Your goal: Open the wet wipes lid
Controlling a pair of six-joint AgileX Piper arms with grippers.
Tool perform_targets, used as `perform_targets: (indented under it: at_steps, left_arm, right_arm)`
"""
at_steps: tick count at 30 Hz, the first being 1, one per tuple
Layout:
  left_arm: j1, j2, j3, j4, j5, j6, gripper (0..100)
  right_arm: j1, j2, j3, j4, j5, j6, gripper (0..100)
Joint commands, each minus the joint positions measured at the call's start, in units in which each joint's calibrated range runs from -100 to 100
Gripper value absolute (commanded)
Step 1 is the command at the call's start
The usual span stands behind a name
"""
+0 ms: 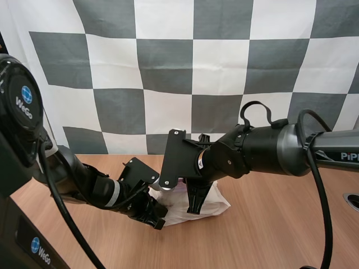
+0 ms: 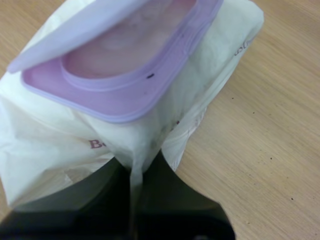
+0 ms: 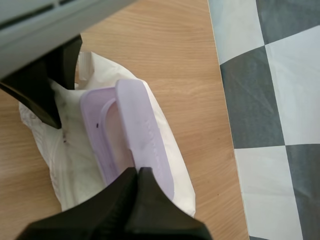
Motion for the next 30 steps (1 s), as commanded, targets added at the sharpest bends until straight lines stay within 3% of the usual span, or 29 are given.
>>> perform_targets:
  at_steps: [1, 13, 23, 30]
  left_arm:
    - [0.00, 0.1, -0.1, 0.0, -0.1, 0.7, 0]
    - [0.00, 0.1, -0.1, 0.3, -0.1, 0.7, 0]
    - [0.00, 0.1, -0.1, 0.3, 0.2, 0.7, 0]
    - [0.00, 0.1, -0.1, 0.3, 0.7, 0.7, 0]
  right_arm:
    - [-0.2, 0.1, -0.1, 0.0, -0.7, 0.0, 0]
    - [-1.0, 3.2, -5.5, 0.4, 0.8, 0.7, 0]
    - [-1.1, 6.0, -5.5, 0.4, -5.8, 0.7, 0]
    - [-3.2, 7.0, -5.5, 0.4, -9.8, 0.5, 0]
